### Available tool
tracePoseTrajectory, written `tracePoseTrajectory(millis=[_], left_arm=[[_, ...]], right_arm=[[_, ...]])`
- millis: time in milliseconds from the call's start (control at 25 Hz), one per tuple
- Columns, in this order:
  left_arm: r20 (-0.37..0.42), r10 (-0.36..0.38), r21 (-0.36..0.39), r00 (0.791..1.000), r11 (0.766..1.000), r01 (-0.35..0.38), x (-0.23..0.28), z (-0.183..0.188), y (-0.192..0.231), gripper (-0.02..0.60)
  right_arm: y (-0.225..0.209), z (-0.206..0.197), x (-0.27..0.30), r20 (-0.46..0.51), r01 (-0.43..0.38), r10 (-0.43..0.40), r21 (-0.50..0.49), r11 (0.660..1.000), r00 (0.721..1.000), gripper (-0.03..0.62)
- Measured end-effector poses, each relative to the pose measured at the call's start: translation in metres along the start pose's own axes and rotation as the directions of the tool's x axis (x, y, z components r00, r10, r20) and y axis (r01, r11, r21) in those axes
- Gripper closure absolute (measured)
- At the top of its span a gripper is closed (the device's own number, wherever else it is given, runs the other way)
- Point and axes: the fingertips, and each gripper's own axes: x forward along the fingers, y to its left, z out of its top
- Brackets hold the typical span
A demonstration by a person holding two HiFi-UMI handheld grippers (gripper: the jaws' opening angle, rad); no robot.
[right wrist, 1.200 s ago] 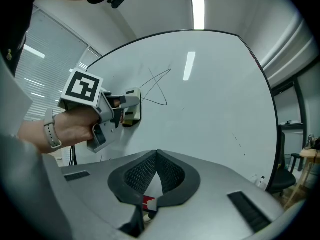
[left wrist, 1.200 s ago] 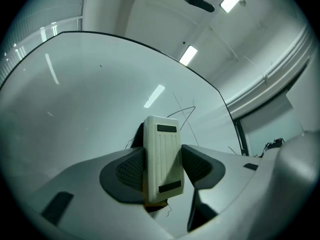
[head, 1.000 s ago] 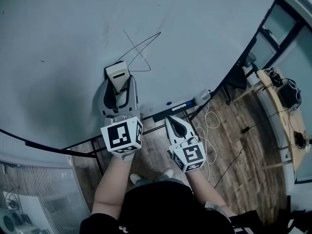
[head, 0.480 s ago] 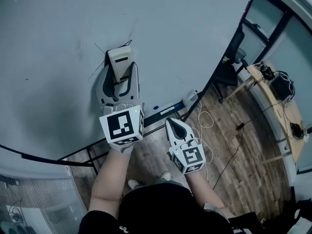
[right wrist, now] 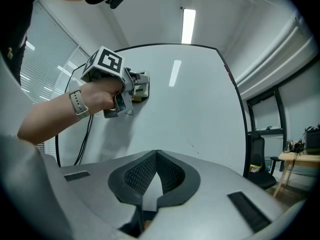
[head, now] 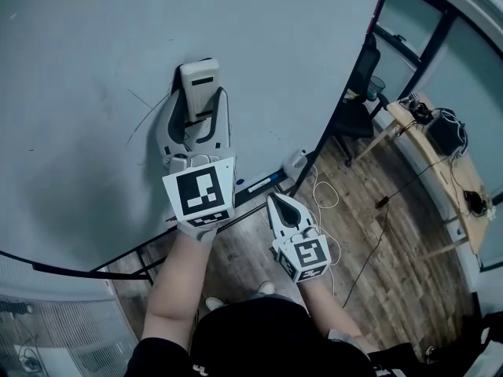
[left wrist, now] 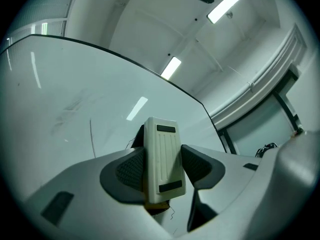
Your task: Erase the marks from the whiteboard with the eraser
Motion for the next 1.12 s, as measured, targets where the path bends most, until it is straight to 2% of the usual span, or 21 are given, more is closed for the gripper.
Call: tracePoseTrajectory(millis=[280,440,640,840,960,1120], left_arm=[[-0.012,0.013,0.052,1.0,0.999,-0.013,-0.019,0.0,0.019,0.334],[0.003,0.09,0.0,0.996,0.996,-0.09,-0.04,0.003,0.044,0.334],[-0.019,0.147,0.023,0.989,0.989,-0.147,-0.07,-0.01,0.078,0.334],[-0.051,0.221,0.042,0.974,0.975,-0.219,-0.103,-0.025,0.113,0.333],[-0.055,0.254,0.103,0.966,0.963,-0.247,-0.123,-0.044,0.131,0.333],[-0.06,0.312,0.102,0.948,0.947,-0.305,-0.142,-0.061,0.141,0.333]], right_arm=[[0.027,0.001,0.02,0.001,-0.071,0.071,0.005,0.997,0.997,0.568],[0.051,-0.002,0.032,-0.005,-0.13,0.13,0.007,0.992,0.992,0.568],[0.084,-0.006,0.05,-0.013,-0.203,0.203,0.004,0.979,0.979,0.568],[0.117,-0.007,0.062,-0.018,-0.275,0.275,0.003,0.961,0.961,0.568],[0.129,-0.013,0.065,-0.028,-0.301,0.301,0.005,0.954,0.953,0.568],[0.134,-0.017,0.064,-0.04,-0.313,0.313,0.004,0.95,0.949,0.568]])
